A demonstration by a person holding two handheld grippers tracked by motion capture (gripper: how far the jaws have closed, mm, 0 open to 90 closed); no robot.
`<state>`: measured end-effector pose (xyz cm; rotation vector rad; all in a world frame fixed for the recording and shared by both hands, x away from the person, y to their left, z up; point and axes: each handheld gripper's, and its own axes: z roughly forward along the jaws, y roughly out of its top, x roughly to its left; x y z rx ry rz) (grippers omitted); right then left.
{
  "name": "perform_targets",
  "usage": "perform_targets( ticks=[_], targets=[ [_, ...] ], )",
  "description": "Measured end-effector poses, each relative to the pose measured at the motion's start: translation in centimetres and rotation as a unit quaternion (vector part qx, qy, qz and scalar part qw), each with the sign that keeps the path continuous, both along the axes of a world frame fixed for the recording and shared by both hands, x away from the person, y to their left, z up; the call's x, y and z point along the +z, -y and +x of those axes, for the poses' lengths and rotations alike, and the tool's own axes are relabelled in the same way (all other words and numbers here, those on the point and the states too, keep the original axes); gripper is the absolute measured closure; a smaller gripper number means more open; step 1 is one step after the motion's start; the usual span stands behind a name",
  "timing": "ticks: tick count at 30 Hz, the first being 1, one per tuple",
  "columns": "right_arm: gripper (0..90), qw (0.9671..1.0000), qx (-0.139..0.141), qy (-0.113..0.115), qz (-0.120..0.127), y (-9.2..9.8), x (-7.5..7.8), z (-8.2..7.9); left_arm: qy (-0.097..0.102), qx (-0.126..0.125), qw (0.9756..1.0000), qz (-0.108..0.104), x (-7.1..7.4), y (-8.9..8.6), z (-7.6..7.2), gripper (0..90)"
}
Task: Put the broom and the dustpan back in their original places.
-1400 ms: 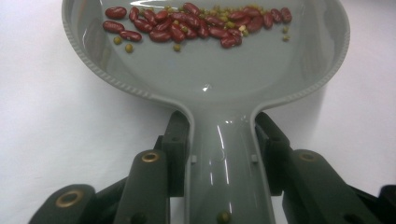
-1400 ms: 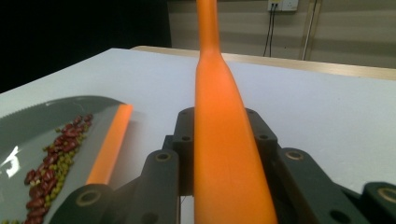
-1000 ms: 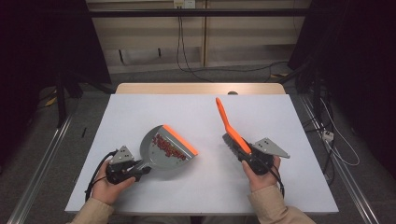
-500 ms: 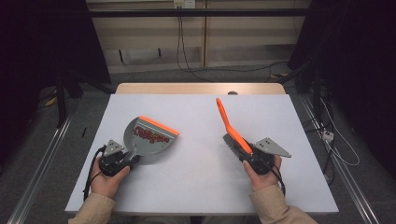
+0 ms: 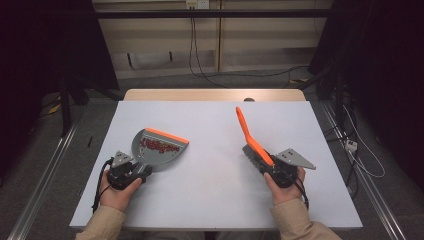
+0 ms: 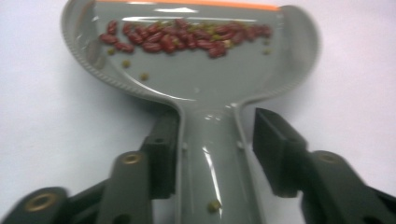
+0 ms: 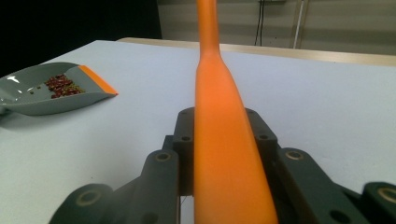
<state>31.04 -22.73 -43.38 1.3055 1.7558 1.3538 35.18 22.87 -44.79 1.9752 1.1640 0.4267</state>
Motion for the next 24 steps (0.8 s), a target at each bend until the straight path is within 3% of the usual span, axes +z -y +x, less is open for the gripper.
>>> perform_targets(
  ticks=[2,6,11,13,15,22,24],
  targets=[
    [71.1,1.0000,-0.003,-0.006,0.000,0.2,-0.2,0.0,-0.002,-0.014,0.9998,-0.014,0.1,0.4,-0.5,48.6],
    [71.1,0.9999,-0.001,-0.012,-0.002,0.0,-0.5,0.1,-0.002,-0.042,0.9989,-0.021,0.3,0.9,-1.2,42.4],
    [71.0,0.9995,0.004,-0.024,0.022,-0.4,-1.0,0.7,0.002,-0.061,0.9977,-0.029,0.4,1.1,-1.5,38.9],
    [71.0,0.9992,0.002,-0.031,0.025,-0.3,-1.2,1.0,0.004,-0.056,0.9980,-0.028,0.5,0.9,-1.5,34.7],
    [71.0,0.9988,-0.004,-0.041,0.028,0.0,-1.5,1.3,0.011,-0.050,0.9981,-0.034,0.7,0.7,-1.5,24.7],
    [70.7,0.9970,-0.048,-0.049,0.034,1.8,-2.0,1.5,0.036,-0.054,0.9975,-0.029,1.5,0.7,-1.6,21.7],
    [70.2,0.9971,-0.046,-0.054,0.028,2.0,-1.9,1.3,0.038,-0.056,0.9973,-0.029,1.5,0.8,-1.5,21.1]
  ],
)
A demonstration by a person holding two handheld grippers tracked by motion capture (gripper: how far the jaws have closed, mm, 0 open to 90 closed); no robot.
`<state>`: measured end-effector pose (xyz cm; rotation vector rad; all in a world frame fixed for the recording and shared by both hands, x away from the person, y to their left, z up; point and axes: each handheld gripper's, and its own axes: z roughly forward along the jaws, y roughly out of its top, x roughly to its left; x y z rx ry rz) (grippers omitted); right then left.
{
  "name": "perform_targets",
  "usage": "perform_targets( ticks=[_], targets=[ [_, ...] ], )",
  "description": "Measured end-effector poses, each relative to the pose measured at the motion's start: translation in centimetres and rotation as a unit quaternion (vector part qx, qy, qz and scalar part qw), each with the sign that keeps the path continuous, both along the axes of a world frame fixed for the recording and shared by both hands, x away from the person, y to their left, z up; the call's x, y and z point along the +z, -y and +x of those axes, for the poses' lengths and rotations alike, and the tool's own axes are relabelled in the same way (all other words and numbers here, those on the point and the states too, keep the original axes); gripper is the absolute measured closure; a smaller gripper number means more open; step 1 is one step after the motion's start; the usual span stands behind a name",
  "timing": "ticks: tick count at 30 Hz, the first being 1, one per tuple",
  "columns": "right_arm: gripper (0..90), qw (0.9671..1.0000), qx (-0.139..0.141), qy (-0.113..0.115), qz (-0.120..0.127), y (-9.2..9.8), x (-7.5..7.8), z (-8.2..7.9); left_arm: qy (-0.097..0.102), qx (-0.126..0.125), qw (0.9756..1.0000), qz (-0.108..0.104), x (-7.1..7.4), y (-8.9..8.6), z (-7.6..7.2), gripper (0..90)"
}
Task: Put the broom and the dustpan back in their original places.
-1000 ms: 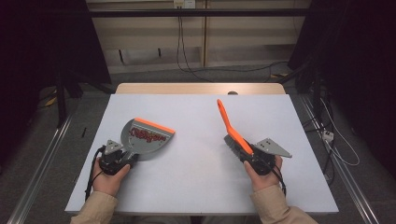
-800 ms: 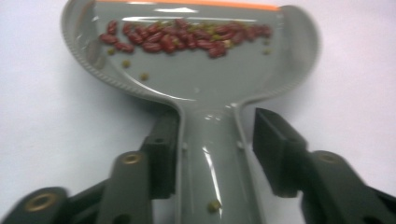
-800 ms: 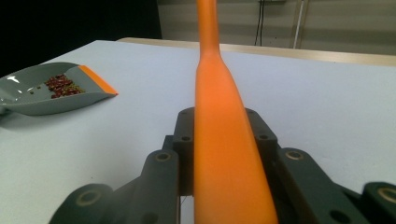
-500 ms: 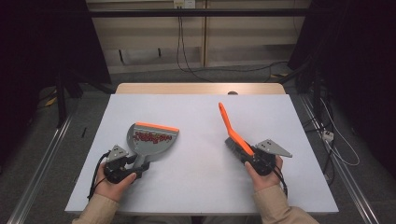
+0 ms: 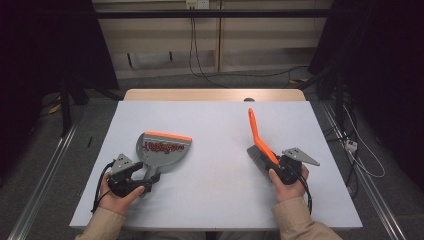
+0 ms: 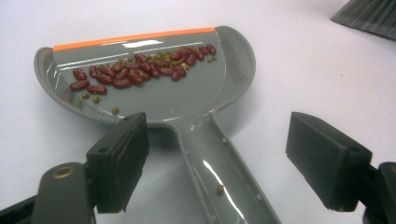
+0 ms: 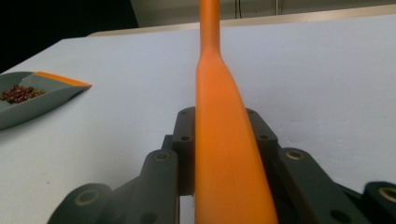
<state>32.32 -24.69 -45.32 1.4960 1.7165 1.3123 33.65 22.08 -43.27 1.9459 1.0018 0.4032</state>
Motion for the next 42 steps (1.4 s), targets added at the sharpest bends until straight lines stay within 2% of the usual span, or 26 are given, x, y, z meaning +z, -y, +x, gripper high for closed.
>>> perform_targets(
  ticks=[1,2,3,5,7,10,14,15,16,17,18,21,23,24,26,28,33,35,42],
  targets=[
    [68.6,0.9999,0.011,-0.007,-0.011,-0.1,0.1,-0.2,0.002,0.000,1.0000,0.001,0.0,0.0,0.0,21.1],
    [66.0,0.9992,0.017,-0.010,-0.035,-0.2,0.2,-0.5,0.001,-0.001,1.0000,-0.001,0.0,0.1,0.1,20.9],
    [64.8,0.9982,0.019,-0.001,-0.056,-0.3,0.4,-0.9,-0.001,-0.004,1.0000,0.002,0.0,0.1,0.1,20.7],
    [57.0,0.9952,0.029,0.009,-0.093,-0.2,1.0,-1.6,0.002,-0.005,1.0000,0.000,0.0,0.2,0.2,20.7],
    [52.8,0.9932,0.028,0.021,-0.111,0.2,1.4,-2.2,0.001,-0.008,1.0000,0.002,0.0,0.3,0.3,20.7],
    [45.9,0.9900,0.026,0.017,-0.138,0.9,1.4,-2.8,0.001,-0.011,0.9999,0.004,0.1,0.5,0.4,20.7],
    [38.6,0.9918,0.026,0.000,-0.125,1.7,1.1,-3.1,0.002,-0.012,0.9999,0.004,0.1,0.7,0.6,20.7],
    [39.7,0.9919,0.029,-0.005,-0.123,1.8,1.0,-3.2,0.002,-0.014,0.9999,0.004,0.1,0.8,0.6,20.7],
    [45.6,0.9912,0.034,-0.011,-0.128,1.8,1.0,-3.4,0.002,-0.014,0.9999,0.005,0.1,0.8,0.6,20.7],
    [45.3,0.9909,0.038,-0.013,-0.129,1.6,1.0,-3.7,0.004,-0.013,0.9999,0.006,0.1,0.8,0.7,20.7],
    [43.4,0.9910,0.044,-0.010,-0.126,1.4,1.0,-3.9,0.004,-0.016,0.9998,0.008,0.2,0.7,0.7,20.6],
    [39.7,0.9897,0.056,0.009,-0.131,0.9,1.3,-4.2,0.011,-0.017,0.9998,-0.002,0.2,0.6,0.8,18.6],
    [34.9,0.9900,0.060,0.019,-0.126,0.9,1.5,-4.1,0.017,-0.024,0.9994,-0.016,0.4,0.5,1.0,16.9],
    [33.3,0.9903,0.063,0.021,-0.122,1.0,1.4,-4.0,0.023,-0.029,0.9990,-0.023,0.5,0.5,1.0,15.6],
    [27.2,0.9926,0.068,0.020,-0.099,1.3,1.2,-3.9,0.039,-0.033,0.9981,-0.034,0.7,0.4,1.1,13.7],
    [24.6,0.9942,0.074,0.014,-0.077,1.5,1.1,-3.8,0.047,-0.038,0.9970,-0.048,0.8,0.2,1.2,11.0],
    [18.6,0.9935,0.091,0.025,-0.064,1.5,1.1,-3.9,0.064,-0.054,0.9931,-0.082,1.0,-0.5,1.3,7.5],
    [17.1,0.9934,0.092,0.024,-0.064,1.5,1.1,-4.0,0.070,-0.059,0.9921,-0.086,1.2,-0.7,1.3,6.2],
    [14.8,0.9932,0.098,0.022,-0.059,2.4,0.9,-4.6,0.068,-0.061,0.9914,-0.093,1.1,-1.6,1.2,5.9]
  ],
)
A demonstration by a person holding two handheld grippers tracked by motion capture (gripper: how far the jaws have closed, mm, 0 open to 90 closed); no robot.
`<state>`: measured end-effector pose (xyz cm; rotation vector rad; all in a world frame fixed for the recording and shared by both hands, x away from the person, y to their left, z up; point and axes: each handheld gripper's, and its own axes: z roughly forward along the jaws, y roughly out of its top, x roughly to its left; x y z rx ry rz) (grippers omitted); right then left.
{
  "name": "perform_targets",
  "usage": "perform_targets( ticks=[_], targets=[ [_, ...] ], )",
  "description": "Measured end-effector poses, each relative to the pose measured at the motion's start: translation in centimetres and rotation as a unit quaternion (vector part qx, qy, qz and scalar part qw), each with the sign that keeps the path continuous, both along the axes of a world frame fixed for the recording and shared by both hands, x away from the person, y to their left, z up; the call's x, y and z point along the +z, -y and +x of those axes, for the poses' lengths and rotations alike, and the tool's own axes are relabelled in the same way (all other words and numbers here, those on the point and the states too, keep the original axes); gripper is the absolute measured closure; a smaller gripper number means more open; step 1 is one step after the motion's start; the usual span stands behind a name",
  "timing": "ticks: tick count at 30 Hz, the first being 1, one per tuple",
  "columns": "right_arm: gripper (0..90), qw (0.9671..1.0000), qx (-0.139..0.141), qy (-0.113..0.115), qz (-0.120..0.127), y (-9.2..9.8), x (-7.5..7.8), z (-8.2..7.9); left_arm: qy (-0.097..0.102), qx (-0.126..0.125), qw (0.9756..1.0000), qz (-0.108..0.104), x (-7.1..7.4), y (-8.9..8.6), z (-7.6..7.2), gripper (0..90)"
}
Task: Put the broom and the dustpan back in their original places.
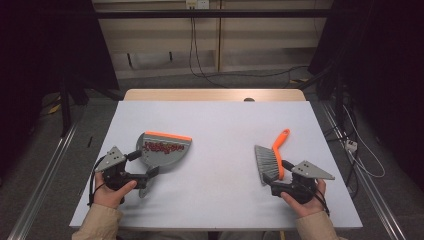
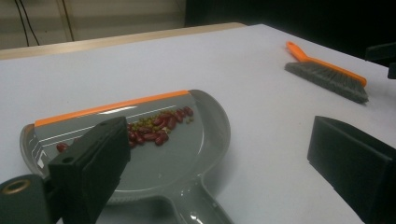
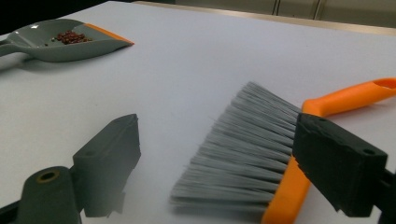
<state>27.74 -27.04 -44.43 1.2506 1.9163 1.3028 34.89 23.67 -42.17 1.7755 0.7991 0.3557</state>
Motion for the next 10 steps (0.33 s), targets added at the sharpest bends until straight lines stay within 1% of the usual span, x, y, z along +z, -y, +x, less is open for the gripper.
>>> perform_targets(
  ticks=[1,3,4,5,6,7,8,9,10],
  targets=[
    [14.8,1.0000,0.002,0.000,0.004,0.18,-0.01,-0.11,0.002,-0.002,1.0000,-0.001,0.01,-0.15,-0.04,5.8],
    [14.4,1.0000,-0.002,0.001,0.004,0.59,-0.04,-0.36,0.003,-0.005,1.0000,0.001,-0.02,-0.31,-0.17,5.9],
    [14.4,0.9999,-0.002,0.001,0.012,0.78,-0.07,-0.46,0.003,-0.005,1.0000,0.000,-0.08,-0.33,-0.18,5.8],
    [14.4,0.9999,-0.003,0.000,0.014,0.95,-0.09,-0.56,0.002,-0.006,1.0000,-0.002,-0.12,-0.36,-0.17,5.8],
    [14.3,0.9999,-0.006,0.001,0.012,1.05,-0.11,-0.62,0.000,-0.007,1.0000,-0.001,-0.14,-0.34,-0.16,5.9],
    [14.2,0.9998,-0.005,0.001,0.017,1.12,-0.13,-0.65,0.002,-0.008,1.0000,0.001,-0.15,-0.31,-0.14,5.9],
    [13.9,0.9998,-0.004,0.003,0.020,1.15,-0.14,-0.62,0.002,-0.007,1.0000,-0.001,-0.15,-0.29,-0.16,5.9],
    [13.9,0.9998,-0.007,0.003,0.016,1.13,-0.12,-0.60,0.003,-0.009,1.0000,-0.001,-0.14,-0.32,-0.17,5.9],
    [13.8,0.9998,-0.005,0.001,0.019,1.07,-0.11,-0.55,0.002,-0.012,0.9999,0.000,-0.15,-0.33,-0.18,5.8]
  ],
)
